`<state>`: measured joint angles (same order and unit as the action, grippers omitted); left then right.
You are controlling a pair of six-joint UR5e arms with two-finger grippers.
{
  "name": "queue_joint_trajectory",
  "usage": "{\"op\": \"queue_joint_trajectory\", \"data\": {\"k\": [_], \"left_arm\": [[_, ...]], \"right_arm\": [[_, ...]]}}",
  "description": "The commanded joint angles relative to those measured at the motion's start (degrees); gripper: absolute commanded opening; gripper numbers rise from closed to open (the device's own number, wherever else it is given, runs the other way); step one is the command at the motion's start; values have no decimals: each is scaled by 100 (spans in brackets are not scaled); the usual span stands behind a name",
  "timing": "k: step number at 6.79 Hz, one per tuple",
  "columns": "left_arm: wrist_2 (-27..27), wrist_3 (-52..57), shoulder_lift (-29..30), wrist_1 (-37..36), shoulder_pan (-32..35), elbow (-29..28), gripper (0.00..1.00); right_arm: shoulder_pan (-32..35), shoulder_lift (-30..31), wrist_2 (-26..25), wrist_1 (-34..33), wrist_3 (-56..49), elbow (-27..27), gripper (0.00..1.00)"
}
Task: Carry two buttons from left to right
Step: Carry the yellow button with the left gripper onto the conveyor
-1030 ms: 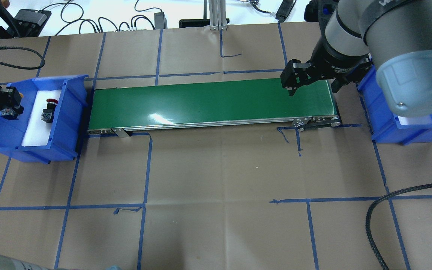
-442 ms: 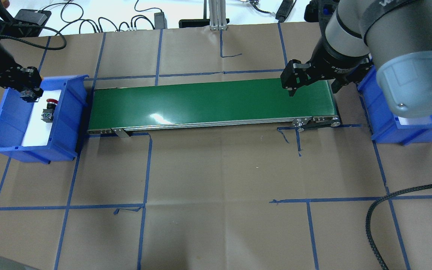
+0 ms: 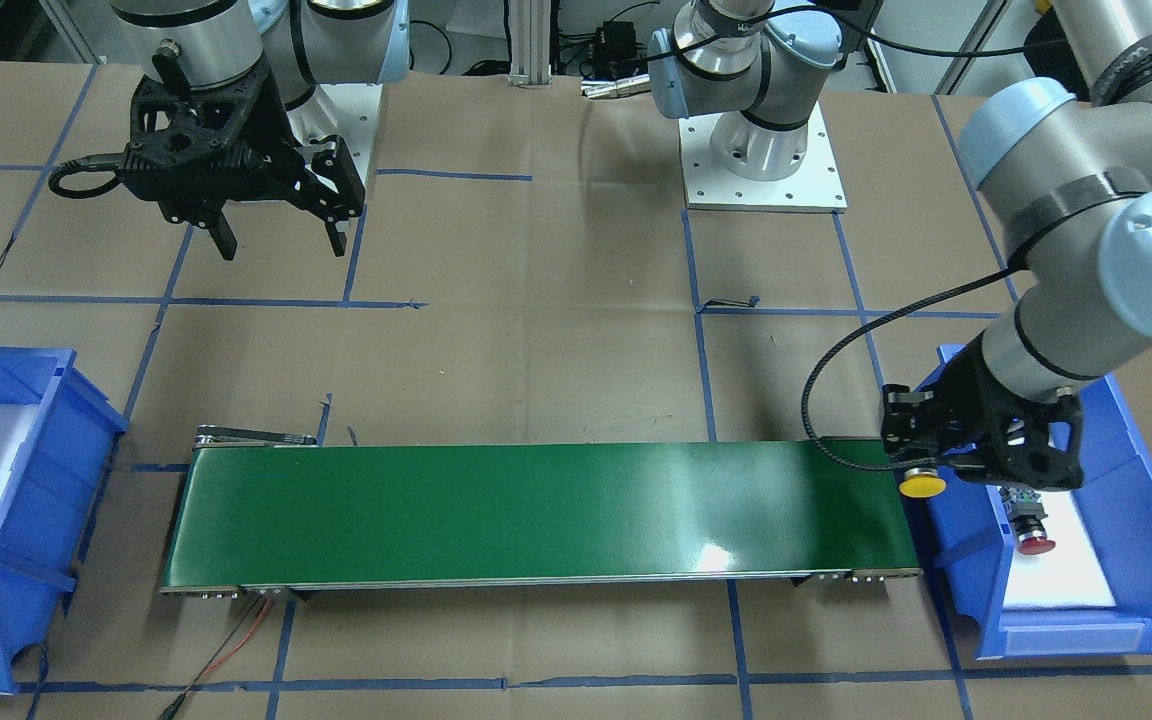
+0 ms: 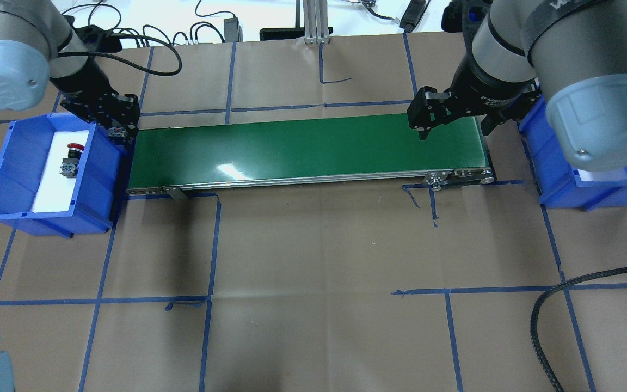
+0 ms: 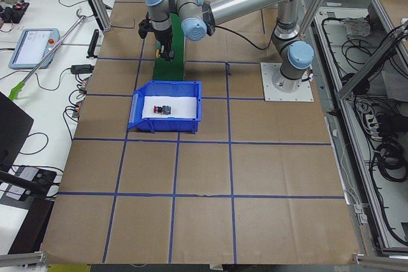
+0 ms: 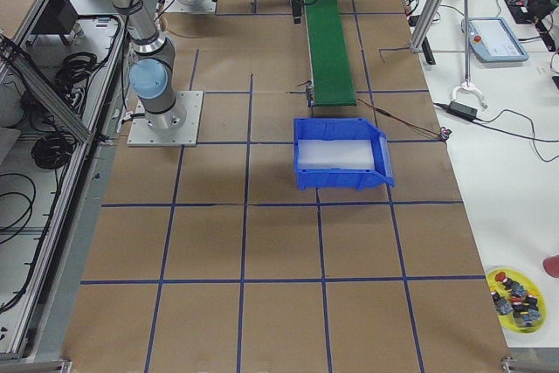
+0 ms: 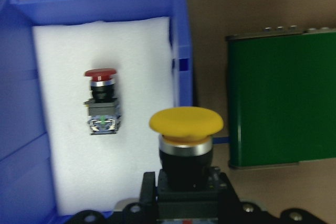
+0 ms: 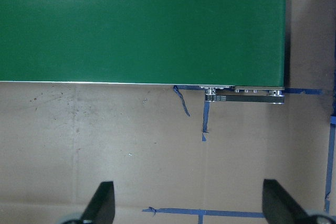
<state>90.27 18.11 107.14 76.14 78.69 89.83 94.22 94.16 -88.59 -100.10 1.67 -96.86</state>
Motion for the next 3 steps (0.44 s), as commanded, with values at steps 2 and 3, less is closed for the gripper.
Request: {"op": "queue_joint_trajectory", "data": {"k": [2, 3], "left_arm": [[61, -212, 350, -1480, 252, 796, 5], [52, -203, 386, -1644, 243, 965, 5]], "right_arm": [[0, -3, 0, 8, 0, 0, 100], [0, 5, 0, -1, 0, 0, 100]]}}
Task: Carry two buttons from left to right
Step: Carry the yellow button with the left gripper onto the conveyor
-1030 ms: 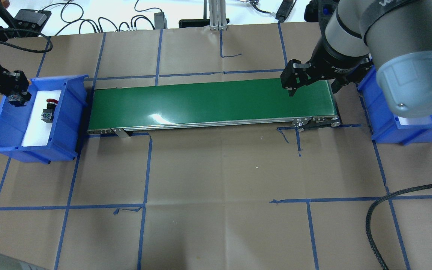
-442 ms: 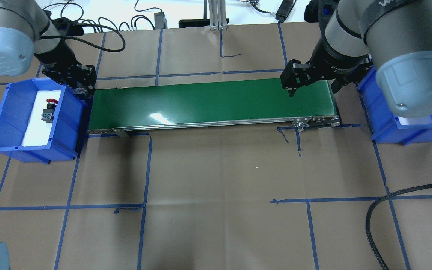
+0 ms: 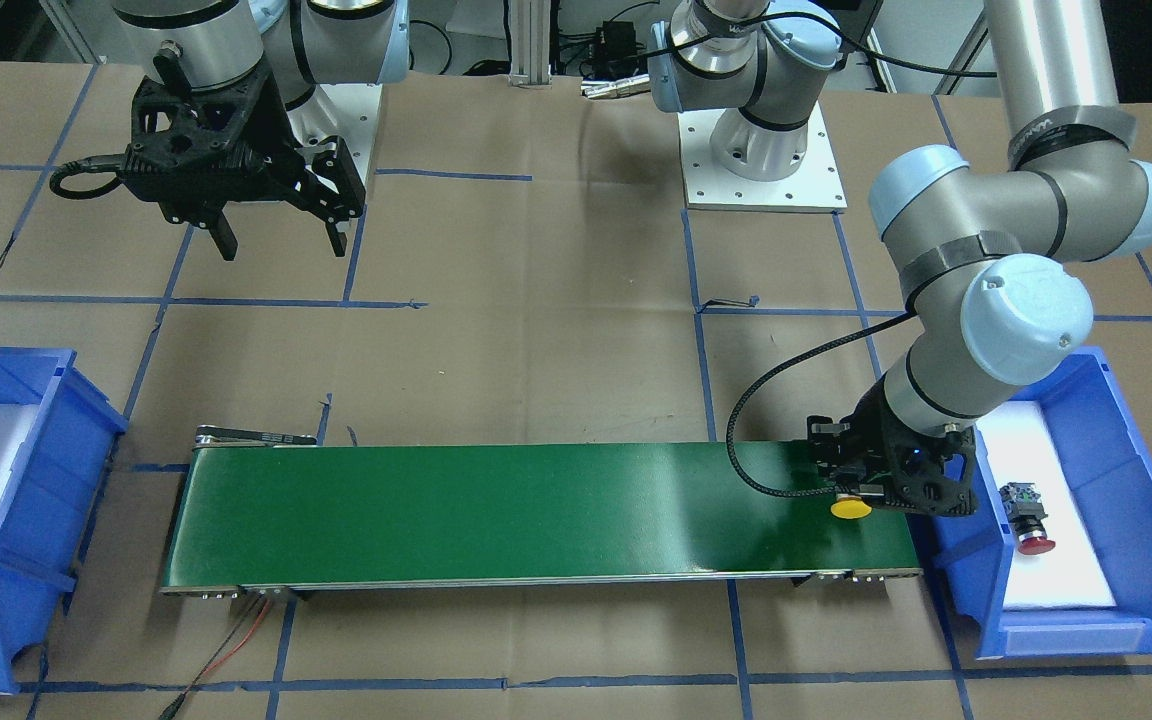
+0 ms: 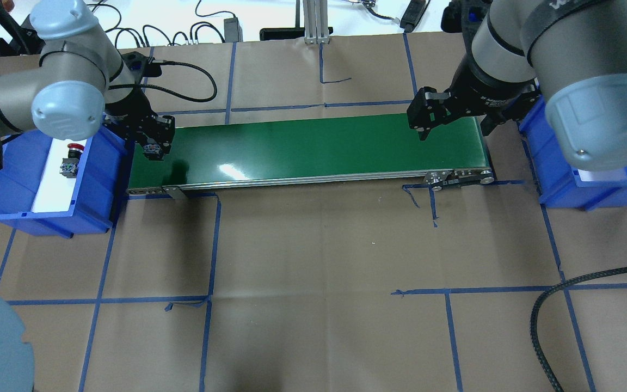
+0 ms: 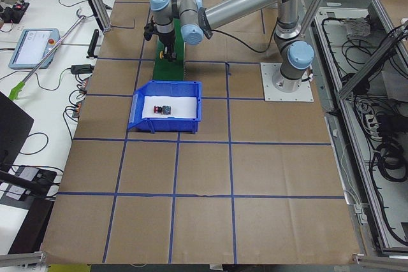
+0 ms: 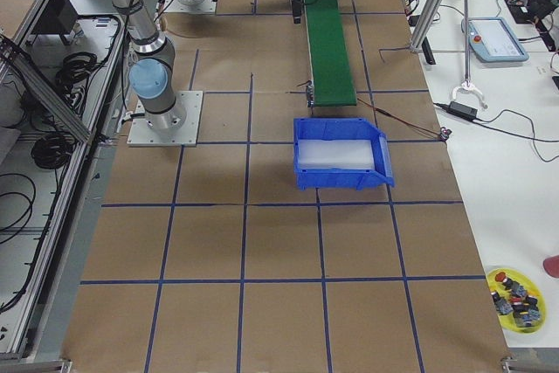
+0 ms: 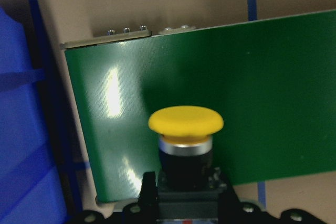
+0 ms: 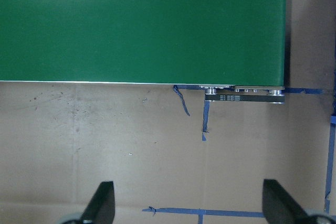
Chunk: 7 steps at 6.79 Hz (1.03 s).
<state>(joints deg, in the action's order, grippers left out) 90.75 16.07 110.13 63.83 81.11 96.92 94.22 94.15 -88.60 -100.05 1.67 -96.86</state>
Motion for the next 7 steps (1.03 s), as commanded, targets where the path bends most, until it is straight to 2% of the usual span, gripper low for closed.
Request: {"op": "queue_joint_trajectory", "data": {"k": [1, 2, 3, 4, 6, 7], "left_arm": [[4, 19, 122, -415, 1, 274, 5], [4, 19, 149, -433, 1, 275, 9], [4, 19, 158, -433, 1, 275, 25], [-14, -16, 201, -441, 1, 257, 97], [21, -43, 71, -345, -25, 55, 100], [21, -43, -35, 47, -34, -293, 100]], "right_arm": [[0, 7, 0, 3, 0, 0, 100], [0, 7, 0, 3, 0, 0, 100], [0, 7, 0, -6, 0, 0, 100], [0, 16, 0, 3, 0, 9, 100], [0, 16, 0, -6, 0, 9, 100], [0, 16, 0, -6, 0, 9, 100]]}}
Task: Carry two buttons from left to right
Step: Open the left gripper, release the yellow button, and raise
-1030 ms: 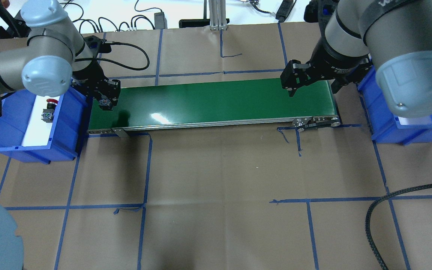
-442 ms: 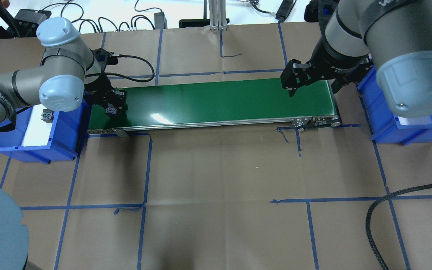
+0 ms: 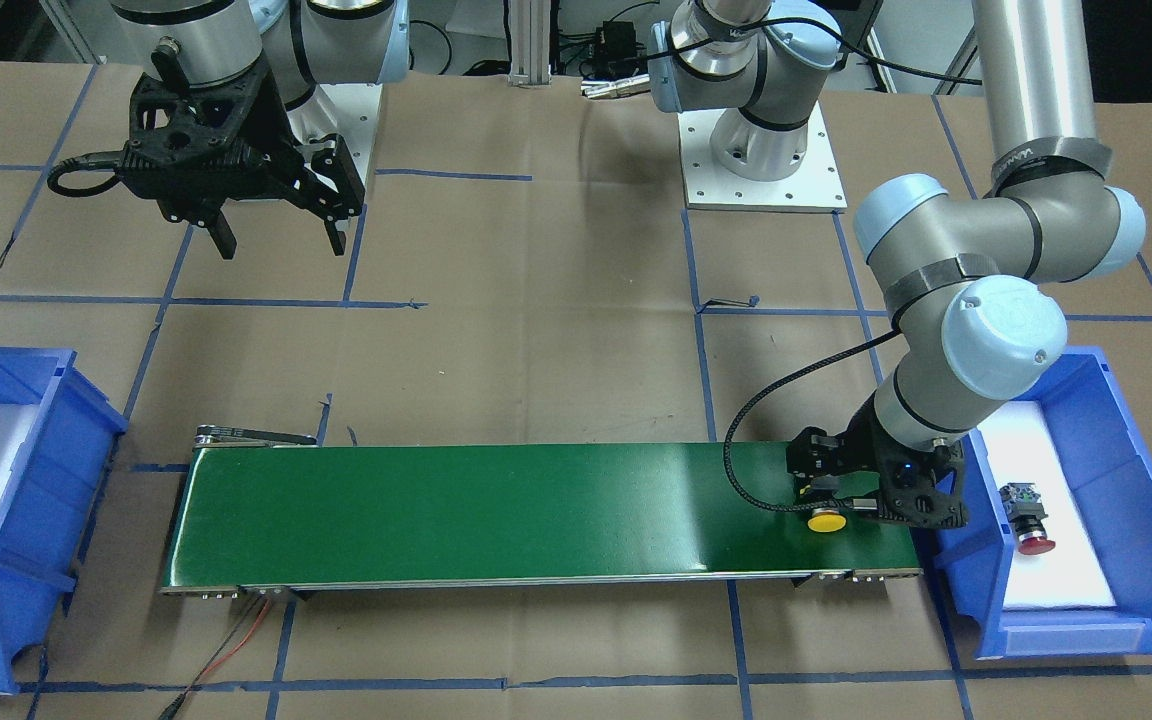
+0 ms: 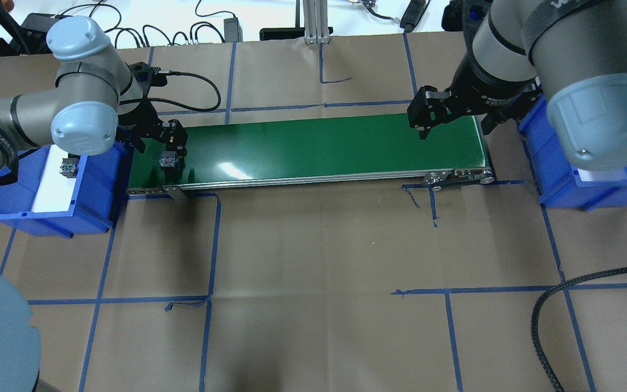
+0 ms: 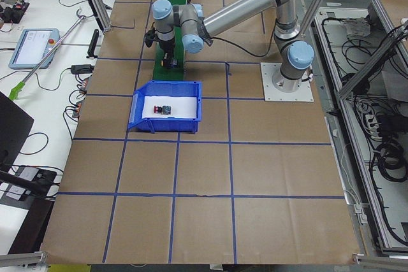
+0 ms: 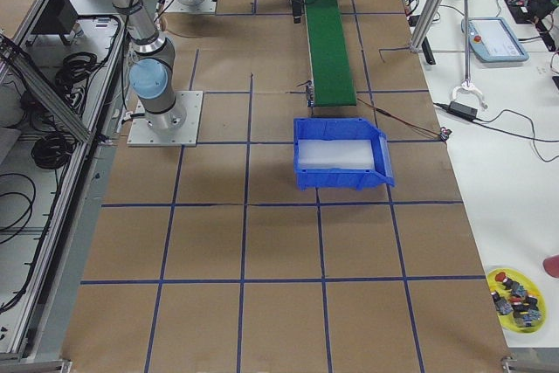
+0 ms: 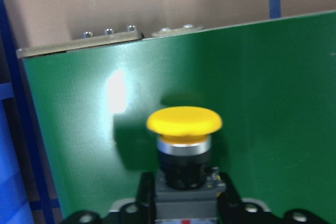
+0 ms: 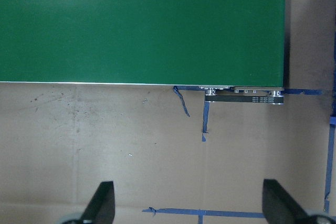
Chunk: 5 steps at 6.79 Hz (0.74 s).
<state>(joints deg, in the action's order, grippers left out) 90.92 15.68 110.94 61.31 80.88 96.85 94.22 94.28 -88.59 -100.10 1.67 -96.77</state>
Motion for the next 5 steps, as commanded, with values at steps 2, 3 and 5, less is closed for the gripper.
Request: {"op": "queue_joint_trajectory", "data": {"k": [2, 3, 5], "left_arm": [[5, -4, -327, 1992, -11, -1436, 100], [-4, 57, -284, 2121, -72, -1633, 100], [-30, 180, -179, 2079, -500, -1687, 100]], "right_arm": [[0, -6, 0, -1, 0, 1, 100], [0, -6, 0, -1, 0, 1, 100], [0, -6, 0, -1, 0, -8, 100]]}}
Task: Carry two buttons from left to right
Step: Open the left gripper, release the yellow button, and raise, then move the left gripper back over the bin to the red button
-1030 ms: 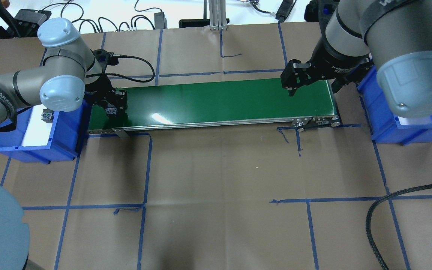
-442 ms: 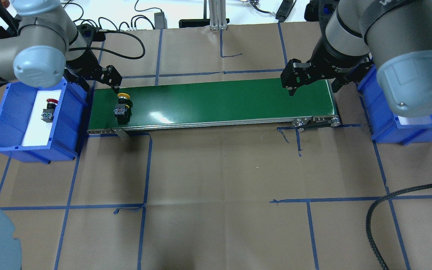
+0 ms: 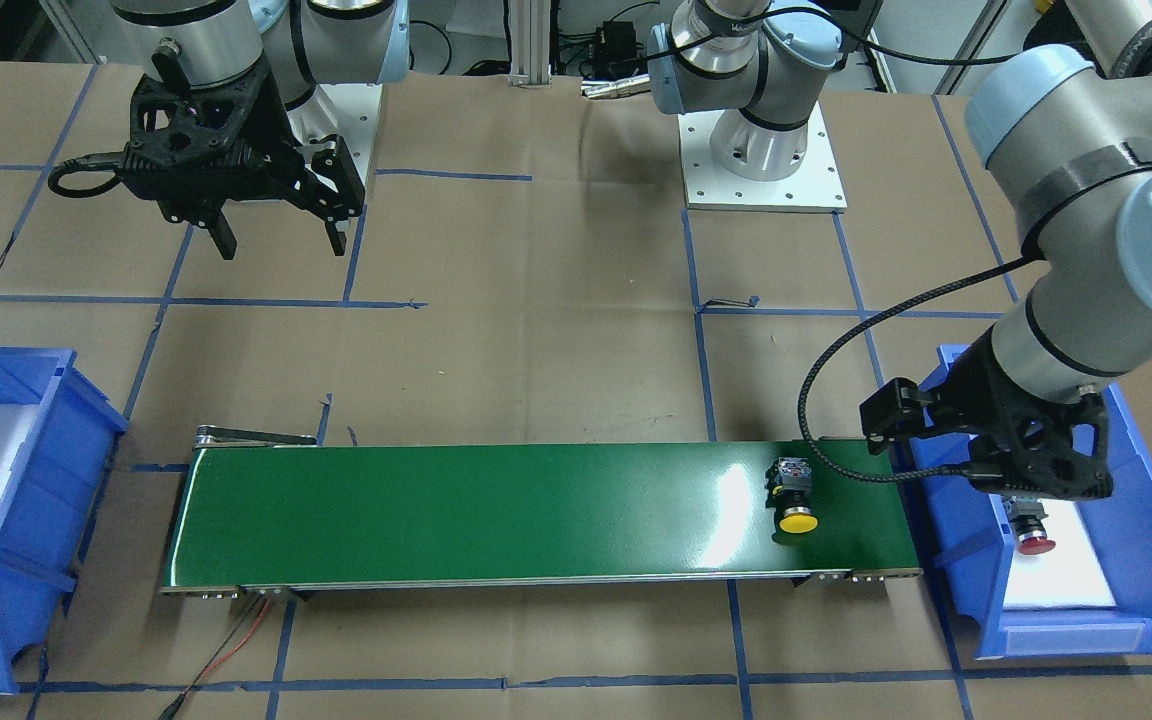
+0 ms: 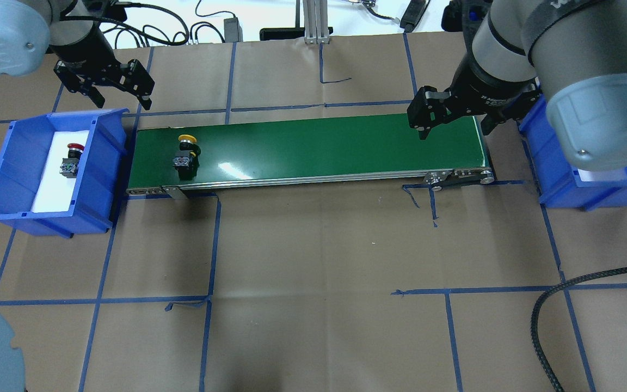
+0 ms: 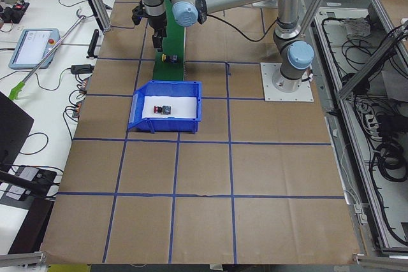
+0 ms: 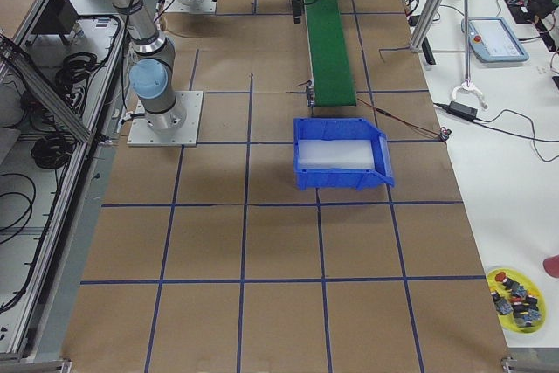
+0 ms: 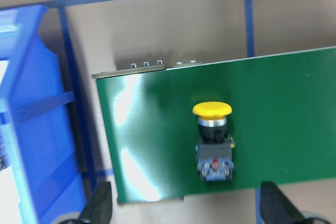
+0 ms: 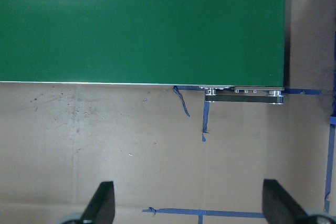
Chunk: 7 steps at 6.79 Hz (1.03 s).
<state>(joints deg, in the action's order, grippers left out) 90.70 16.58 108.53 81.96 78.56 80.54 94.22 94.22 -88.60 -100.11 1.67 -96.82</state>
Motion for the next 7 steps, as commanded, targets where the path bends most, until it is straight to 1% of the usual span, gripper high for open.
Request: {"op": "queue_joint_trajectory", "data": {"k": [1, 3, 4, 5, 7], "left_arm": [[-8, 300, 132, -22, -602, -134, 100], [-8, 1037, 177, -48, -1164, -109, 100], [-26, 1284, 316, -66, -1672, -161, 100], [-78, 1391, 413, -101, -1982, -127, 100], [-79, 1384, 545, -548, -1985, 84, 100]], "right_arm": [[0, -9, 0, 9, 0, -3, 100], [0, -9, 0, 9, 9, -3, 100], [0, -9, 0, 9, 0, -12, 100], [0, -9, 0, 9, 9, -12, 100], [0, -9, 0, 9, 9, -12, 100]]}}
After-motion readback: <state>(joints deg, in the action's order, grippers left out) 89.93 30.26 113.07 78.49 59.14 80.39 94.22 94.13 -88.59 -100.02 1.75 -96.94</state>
